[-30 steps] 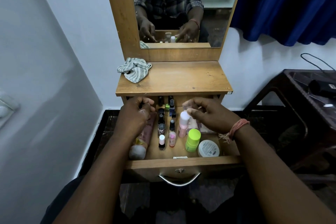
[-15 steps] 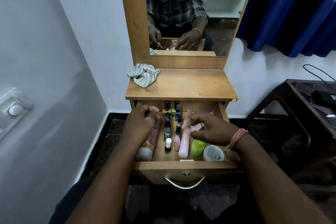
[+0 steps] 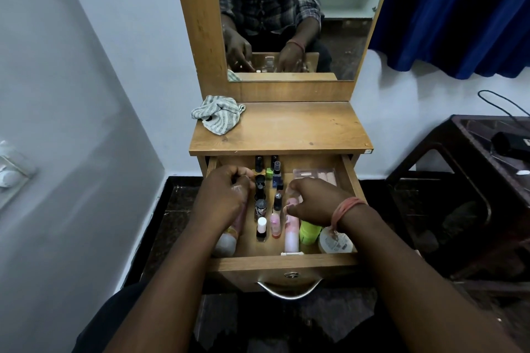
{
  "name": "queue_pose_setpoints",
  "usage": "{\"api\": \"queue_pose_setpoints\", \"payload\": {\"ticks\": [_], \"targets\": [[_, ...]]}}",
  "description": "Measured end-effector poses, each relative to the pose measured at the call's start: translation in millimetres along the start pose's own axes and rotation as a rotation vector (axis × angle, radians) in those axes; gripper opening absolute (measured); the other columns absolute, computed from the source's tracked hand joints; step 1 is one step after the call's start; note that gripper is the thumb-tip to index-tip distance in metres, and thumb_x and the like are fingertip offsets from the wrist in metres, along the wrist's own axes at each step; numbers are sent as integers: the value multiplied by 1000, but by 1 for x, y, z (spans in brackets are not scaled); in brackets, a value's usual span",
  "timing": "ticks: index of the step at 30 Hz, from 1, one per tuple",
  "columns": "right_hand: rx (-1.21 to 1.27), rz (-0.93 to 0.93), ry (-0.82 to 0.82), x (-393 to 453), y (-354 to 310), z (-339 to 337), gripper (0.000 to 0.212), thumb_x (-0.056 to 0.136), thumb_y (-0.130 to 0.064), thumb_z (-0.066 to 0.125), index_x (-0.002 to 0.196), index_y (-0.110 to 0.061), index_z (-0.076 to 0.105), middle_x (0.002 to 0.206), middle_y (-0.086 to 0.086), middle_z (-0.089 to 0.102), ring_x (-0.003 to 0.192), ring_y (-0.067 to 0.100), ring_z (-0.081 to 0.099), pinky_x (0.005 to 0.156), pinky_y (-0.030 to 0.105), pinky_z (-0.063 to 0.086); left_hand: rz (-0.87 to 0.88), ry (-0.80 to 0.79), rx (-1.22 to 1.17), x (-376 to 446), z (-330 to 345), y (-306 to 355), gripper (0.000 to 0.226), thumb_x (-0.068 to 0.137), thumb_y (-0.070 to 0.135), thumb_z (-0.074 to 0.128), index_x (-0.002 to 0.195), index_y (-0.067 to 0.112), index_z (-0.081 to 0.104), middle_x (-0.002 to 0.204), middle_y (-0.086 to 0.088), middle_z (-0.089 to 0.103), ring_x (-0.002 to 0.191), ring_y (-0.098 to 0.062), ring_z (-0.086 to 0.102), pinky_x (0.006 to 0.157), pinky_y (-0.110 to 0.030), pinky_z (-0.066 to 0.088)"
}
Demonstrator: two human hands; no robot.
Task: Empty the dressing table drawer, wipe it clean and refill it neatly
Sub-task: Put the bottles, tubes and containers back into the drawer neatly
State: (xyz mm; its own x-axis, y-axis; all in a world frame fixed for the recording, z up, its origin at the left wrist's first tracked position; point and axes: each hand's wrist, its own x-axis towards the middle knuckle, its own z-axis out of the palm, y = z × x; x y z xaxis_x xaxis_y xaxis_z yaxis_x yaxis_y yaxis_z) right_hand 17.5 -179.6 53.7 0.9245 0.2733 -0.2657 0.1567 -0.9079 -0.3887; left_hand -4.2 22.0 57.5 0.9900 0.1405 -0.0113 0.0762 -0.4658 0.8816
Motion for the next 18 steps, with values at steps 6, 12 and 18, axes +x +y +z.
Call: {"api": "queue_pose_setpoints", "payload": {"ticks": [6,12,18], "targets": [[7,58,-25,19,-4,-6,20,89,-27,66,107,-18,69,103,2,68,97,22,64,82,31,53,23,-10,22,3,2,1,16,99,21,63,98,24,78,91,14,76,91,0,69,89,-30,57],[-11,147,-107,27,-2,-2,10,84,-19,73,78,-15,66,83,6,67,78,21,64,62,29,51,28,1,20,5,4,-1,16,97,20,63,94,25,78,90,14,76,88,4,69,82,-22,52],[-14,165,-118,32,1,0,13,81,-11,70,94,-13,71,91,8,70,84,24,68,78,38,61,34,-6,51,6,7,-3,15,97,21,63,97,25,78,91,16,75,84,13,64,73,-14,44]]}}
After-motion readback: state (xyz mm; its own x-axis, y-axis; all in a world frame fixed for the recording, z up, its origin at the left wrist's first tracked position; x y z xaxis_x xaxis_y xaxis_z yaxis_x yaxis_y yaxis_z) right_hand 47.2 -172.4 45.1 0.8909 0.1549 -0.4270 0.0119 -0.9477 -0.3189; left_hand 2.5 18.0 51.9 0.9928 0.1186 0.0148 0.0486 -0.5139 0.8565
